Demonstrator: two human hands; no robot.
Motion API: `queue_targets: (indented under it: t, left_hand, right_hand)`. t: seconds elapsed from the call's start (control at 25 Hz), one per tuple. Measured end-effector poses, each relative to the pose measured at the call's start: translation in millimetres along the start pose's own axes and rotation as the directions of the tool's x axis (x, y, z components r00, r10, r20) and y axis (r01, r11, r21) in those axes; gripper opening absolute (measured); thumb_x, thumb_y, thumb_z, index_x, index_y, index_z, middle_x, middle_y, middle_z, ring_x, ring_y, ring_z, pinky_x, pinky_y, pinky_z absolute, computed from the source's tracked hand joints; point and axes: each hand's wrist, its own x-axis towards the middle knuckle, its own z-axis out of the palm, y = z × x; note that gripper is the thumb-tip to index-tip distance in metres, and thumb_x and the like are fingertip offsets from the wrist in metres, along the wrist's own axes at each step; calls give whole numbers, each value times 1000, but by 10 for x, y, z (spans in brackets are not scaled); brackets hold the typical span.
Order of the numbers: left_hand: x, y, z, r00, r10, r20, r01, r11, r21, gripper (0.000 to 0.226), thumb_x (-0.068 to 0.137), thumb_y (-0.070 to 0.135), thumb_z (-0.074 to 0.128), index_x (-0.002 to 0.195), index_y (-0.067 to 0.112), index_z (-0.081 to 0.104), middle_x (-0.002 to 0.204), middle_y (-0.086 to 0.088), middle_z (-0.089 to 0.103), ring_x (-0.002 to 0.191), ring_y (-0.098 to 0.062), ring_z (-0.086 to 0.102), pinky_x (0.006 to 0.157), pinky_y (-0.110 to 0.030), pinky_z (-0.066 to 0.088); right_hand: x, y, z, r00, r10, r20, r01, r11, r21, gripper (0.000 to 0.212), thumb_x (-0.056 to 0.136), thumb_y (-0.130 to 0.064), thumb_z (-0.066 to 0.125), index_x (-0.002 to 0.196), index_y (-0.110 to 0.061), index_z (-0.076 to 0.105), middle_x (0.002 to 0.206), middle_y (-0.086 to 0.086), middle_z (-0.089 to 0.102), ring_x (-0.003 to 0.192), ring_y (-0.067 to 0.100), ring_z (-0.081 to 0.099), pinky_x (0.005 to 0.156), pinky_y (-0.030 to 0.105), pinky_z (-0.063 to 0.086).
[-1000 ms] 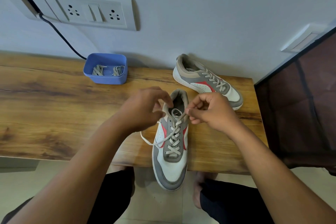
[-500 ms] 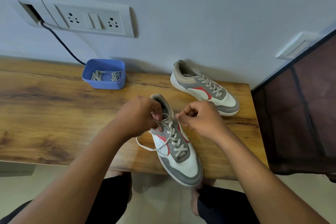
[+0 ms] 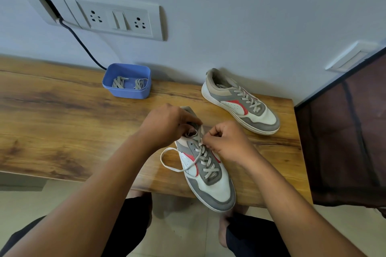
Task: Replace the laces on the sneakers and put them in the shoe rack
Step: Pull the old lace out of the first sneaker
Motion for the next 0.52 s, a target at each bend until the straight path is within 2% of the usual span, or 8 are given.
queue_targets:
  t: [0.08,0.16,0.28,0.4,0.52]
  left_hand:
    - [5,-15,20,999,-25,-31,25,1000,-5,26,90,38,72,114,49,74,96,21,76,84,-7,69,67,-33,56]
    - [11,-6,6,999,-11,-37,10,1000,-26,24,90,37,73,112,45,76,96,21,76,83,-5,69,67,-33,55]
    - [44,-7,-12,1000,3,-12,-4,998,-68,23,88,32,77,109,42,78,93,26,73,82,-4,68,69,-30,54]
    - [47,-48,0,1000,-8,-7,7,996,-90,24,87,30,78,107,43,78,86,31,70,79,1,68,69,-29,54]
    - [42,-55,-11,1000,24,-3,-24,994,-109,24,89,28,77,107,43,78,86,36,66,78,4,67,69,-29,54]
  right_hand:
    - [-47,42,-69,999,22,23,-23,999,46,18,80,-27,75,70,-12,77,72,7,76,80,30,75,83,57,61]
    - [-91,73,-97,999,28,29,-31,996,87,20,74,-34,75,73,-14,77,75,7,78,85,34,76,86,60,60]
    - [-66,62,-72,1000,26,7,-27,995,95,16,81,-29,85,78,-16,76,75,5,78,80,31,77,84,57,62]
    - [-32,73,-120,1000,22,-1,-22,997,80,9,86,-14,79,79,-14,76,72,8,77,76,30,77,82,58,63]
    - [-82,55,-150,1000,-8,-18,9,999,45,7,85,-19,78,78,-17,75,72,3,77,74,24,77,81,49,65]
